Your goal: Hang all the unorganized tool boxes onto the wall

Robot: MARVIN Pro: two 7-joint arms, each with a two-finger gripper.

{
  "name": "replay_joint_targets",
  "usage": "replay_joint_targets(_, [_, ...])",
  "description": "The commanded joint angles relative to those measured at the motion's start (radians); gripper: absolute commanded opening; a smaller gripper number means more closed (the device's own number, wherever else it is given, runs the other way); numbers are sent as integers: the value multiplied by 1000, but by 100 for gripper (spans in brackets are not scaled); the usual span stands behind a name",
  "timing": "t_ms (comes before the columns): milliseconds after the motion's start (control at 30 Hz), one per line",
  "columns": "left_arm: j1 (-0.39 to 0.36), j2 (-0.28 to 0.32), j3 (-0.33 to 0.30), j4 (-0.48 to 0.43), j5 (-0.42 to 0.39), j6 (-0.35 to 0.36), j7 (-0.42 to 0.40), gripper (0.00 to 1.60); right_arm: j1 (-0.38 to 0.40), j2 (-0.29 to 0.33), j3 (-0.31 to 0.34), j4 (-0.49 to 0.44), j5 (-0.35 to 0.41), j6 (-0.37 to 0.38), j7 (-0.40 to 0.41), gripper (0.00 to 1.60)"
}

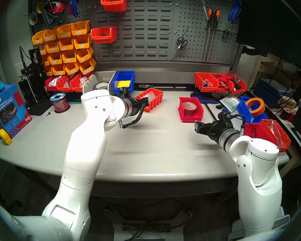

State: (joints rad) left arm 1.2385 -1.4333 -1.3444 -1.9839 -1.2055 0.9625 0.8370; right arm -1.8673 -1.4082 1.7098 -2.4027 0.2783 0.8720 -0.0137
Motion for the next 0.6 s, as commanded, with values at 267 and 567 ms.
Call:
replay_joint_targets(267, [-8,0,0,-8,1,-3,-1,160,24,2,64,72,60,-109,72,160])
replay_joint_targets(567, [-8,0,0,-8,1,-3,-1,160,62,-5,33,129,67,-195,100,160])
